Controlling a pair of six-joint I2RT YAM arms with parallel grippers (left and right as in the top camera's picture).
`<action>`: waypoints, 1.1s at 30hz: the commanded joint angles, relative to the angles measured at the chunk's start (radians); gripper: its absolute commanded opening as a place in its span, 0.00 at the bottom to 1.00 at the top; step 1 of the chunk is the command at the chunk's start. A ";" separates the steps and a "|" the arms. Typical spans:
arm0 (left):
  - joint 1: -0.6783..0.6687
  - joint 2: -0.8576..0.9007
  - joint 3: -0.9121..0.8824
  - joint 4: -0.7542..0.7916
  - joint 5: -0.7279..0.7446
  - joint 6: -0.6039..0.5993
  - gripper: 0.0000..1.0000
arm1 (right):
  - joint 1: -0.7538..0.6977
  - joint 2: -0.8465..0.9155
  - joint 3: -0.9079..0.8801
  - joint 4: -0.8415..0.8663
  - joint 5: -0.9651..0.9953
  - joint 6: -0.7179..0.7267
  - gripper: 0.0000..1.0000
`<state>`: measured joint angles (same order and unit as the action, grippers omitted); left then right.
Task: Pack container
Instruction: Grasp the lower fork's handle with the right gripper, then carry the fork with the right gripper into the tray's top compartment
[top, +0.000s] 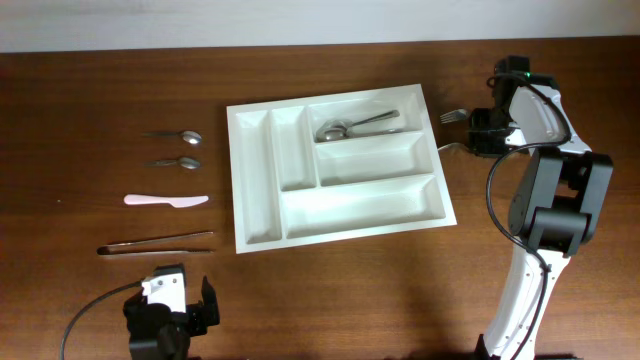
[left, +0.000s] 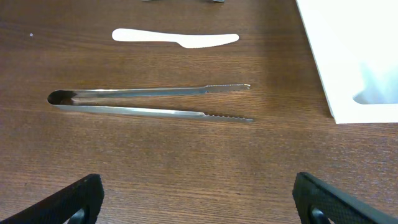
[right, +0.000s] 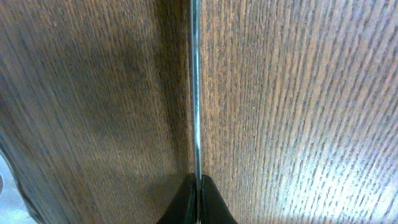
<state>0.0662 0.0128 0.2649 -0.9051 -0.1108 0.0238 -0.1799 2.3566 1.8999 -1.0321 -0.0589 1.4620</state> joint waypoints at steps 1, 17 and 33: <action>0.005 -0.007 -0.003 0.000 0.007 0.019 0.99 | -0.004 0.029 -0.001 0.004 -0.009 -0.015 0.04; 0.005 -0.007 -0.003 0.000 0.007 0.019 0.99 | -0.057 0.010 0.226 -0.072 -0.005 -0.127 0.04; 0.005 -0.007 -0.003 0.000 0.007 0.019 0.99 | 0.117 -0.019 0.299 -0.201 -0.110 -0.372 0.04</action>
<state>0.0662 0.0128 0.2649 -0.9051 -0.1108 0.0242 -0.1200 2.3623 2.1769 -1.2209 -0.1528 1.1431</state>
